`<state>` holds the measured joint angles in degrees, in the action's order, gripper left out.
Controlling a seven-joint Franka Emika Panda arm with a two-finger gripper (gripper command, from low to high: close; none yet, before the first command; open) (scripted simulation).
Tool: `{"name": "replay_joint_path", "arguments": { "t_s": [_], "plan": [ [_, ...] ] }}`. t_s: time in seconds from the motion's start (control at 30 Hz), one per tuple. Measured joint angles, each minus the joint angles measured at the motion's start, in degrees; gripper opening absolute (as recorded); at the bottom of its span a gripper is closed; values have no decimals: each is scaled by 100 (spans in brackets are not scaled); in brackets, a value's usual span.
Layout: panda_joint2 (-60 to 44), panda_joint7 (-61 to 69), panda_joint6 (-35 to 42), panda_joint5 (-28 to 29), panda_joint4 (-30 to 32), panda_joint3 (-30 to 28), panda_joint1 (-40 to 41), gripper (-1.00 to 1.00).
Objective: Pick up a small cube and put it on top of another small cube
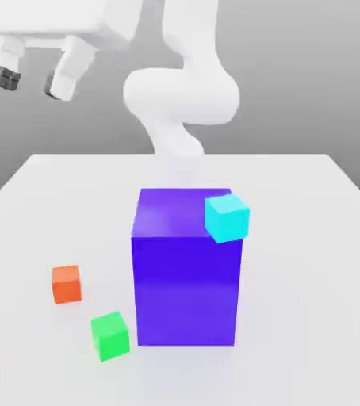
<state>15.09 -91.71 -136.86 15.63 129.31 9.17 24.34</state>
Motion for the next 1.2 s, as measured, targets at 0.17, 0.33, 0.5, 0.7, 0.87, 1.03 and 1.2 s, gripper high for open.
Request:
{"name": "replay_joint_path", "arguments": {
  "t_s": [0.17, 0.33, 0.5, 0.7, 0.87, 1.03, 1.2],
  "plan": [
    [-852, -1209, -162, 318, -64, -108, 358, 0],
    [-1657, -2253, -376, 399, -113, -286, 739, 0],
    [-2401, -3117, -651, 207, -143, -460, 950, 0],
    [-3196, -3864, -1034, -445, -158, -647, 1225, 0],
    [-3812, -4251, -1385, -1215, -190, -634, 1542, 0],
    [-4602, -4341, -1984, -1252, -354, -678, 1546, -100],
    [-4689, -4348, -2062, -1247, -373, -686, 1540, -100]
  ]
}}
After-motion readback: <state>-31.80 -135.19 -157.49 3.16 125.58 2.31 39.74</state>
